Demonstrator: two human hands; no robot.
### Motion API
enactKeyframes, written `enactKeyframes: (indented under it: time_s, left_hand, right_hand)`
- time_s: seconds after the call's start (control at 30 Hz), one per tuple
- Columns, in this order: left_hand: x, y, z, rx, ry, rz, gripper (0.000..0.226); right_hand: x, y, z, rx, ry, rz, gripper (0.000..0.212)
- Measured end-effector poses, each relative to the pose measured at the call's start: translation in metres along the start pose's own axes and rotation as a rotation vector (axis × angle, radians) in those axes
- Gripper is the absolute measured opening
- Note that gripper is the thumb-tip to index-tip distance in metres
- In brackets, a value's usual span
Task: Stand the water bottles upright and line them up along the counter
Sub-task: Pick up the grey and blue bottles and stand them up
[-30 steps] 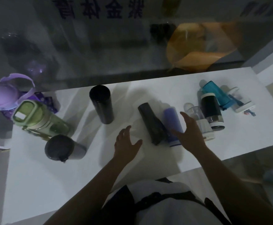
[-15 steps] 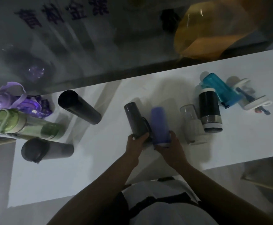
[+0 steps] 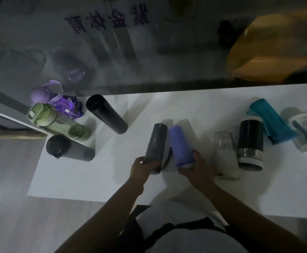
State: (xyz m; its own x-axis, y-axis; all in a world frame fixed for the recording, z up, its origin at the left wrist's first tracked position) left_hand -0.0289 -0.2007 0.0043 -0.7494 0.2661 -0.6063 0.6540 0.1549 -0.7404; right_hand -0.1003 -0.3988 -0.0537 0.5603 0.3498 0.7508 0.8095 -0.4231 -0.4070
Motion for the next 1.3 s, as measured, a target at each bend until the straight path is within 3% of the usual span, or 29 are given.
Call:
enactKeyframes:
  time_s: [0.13, 0.23, 0.37, 0.57, 0.67, 0.93, 1.07, 1.3]
  left_hand:
    - [-0.002, -0.011, -0.039, -0.060, -0.156, 0.035, 0.050]
    - [-0.016, -0.018, -0.062, -0.155, -0.156, 0.177, 0.052]
    - [-0.048, -0.024, -0.087, -0.295, 0.128, 0.400, 0.058]
    - [-0.093, -0.028, -0.104, -0.329, 0.675, 0.700, 0.058]
    - [-0.100, -0.027, -0.105, -0.299, 0.820, 0.730, 0.059]
    - [-0.094, -0.017, -0.109, -0.266, 0.897, 0.688, 0.072]
    - [-0.100, -0.030, -0.103, -0.313, 1.105, 0.723, 0.081]
    - [-0.085, -0.061, -0.057, -0.327, 0.839, 1.198, 0.071]
  right_hand:
    - [-0.003, 0.008, 0.004, -0.003, 0.009, -0.053, 0.080]
    - [-0.002, 0.006, 0.007, 0.009, 0.029, -0.107, 0.082]
    - [0.002, 0.004, 0.010, 0.016, -0.003, -0.168, 0.085]
    - [0.005, 0.006, 0.012, -0.008, -0.022, -0.160, 0.077]
    - [0.002, 0.006, 0.013, 0.000, -0.020, -0.118, 0.084]
    - [-0.012, 0.007, 0.025, 0.002, -0.032, -0.036, 0.090]
    - [-0.008, 0.000, 0.028, -0.051, -0.007, -0.011, 0.086]
    - [0.027, -0.017, 0.003, -0.078, 0.128, -0.049, 0.064]
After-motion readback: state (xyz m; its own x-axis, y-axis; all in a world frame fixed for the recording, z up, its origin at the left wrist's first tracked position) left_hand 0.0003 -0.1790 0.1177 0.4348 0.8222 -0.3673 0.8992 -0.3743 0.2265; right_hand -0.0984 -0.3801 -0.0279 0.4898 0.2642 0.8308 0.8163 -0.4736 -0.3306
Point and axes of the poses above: each hand's wrist, its own y-axis towards the middle knuckle, its own z-axis out of the palm, x = y × z, the point moved 1 cm from there along y, towards the middle knuckle, and after that the axes turned 6 degrees about -x, right-handed, at the moved point
